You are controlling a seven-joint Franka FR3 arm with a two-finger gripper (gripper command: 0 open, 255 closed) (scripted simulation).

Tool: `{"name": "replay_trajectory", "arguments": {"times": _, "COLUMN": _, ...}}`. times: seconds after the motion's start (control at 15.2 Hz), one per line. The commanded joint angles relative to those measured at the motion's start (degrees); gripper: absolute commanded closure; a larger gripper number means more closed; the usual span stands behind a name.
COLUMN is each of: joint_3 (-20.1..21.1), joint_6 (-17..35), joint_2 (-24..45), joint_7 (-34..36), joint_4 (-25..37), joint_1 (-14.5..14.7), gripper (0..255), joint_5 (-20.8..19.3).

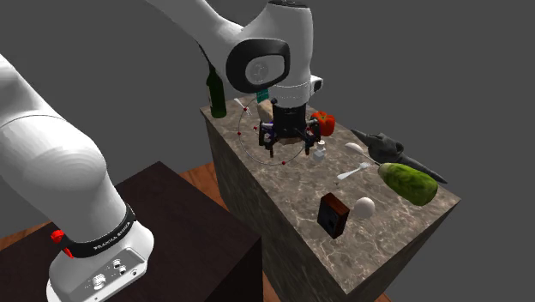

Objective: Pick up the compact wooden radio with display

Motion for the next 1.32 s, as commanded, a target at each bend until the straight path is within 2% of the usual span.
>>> {"name": "replay_trajectory", "arguments": {"times": 0.0, "joint_3": -2.5, "joint_6": 3.0, "joint_2": 6.4, "joint_7": -6.6, "joint_4": 2.4, "joint_1": 1.8, "gripper": 0, "joint_5": 4.7}}
{"name": "replay_trajectory", "arguments": {"times": 0.13, "joint_3": -3.8, "joint_6": 5.1, "joint_2": 12.4, "joint_7": -13.9, "joint_4": 4.8, "joint_1": 2.5, "gripper": 0, "joint_5": 10.7}}
{"name": "replay_trajectory", "arguments": {"times": 0.26, "joint_3": -3.4, "joint_6": 6.5, "joint_2": 18.5, "joint_7": -21.5, "joint_4": 7.7, "joint_1": 1.7, "gripper": 0, "joint_5": 17.3}}
{"name": "replay_trajectory", "arguments": {"times": 0.46, "joint_3": -0.2, "joint_6": 7.6, "joint_2": 26.9, "joint_7": -31.2, "joint_4": 12.7, "joint_1": -2.2, "gripper": 0, "joint_5": 25.5}}
{"name": "replay_trajectory", "arguments": {"times": 0.59, "joint_3": 2.6, "joint_6": 7.9, "joint_2": 32.0, "joint_7": -36.2, "joint_4": 16.3, "joint_1": -5.5, "gripper": 0, "joint_5": 29.1}}
{"name": "replay_trajectory", "arguments": {"times": 0.86, "joint_3": 7.0, "joint_6": 8.2, "joint_2": 41.0, "joint_7": -43.1, "joint_4": 23.9, "joint_1": -11.2, "gripper": 0, "joint_5": 33.1}}
{"name": "replay_trajectory", "arguments": {"times": 1.25, "joint_3": 9.9, "joint_6": 11.1, "joint_2": 45.0, "joint_7": -45.2, "joint_4": 25.0, "joint_1": -13.4, "gripper": 0, "joint_5": 35.9}}
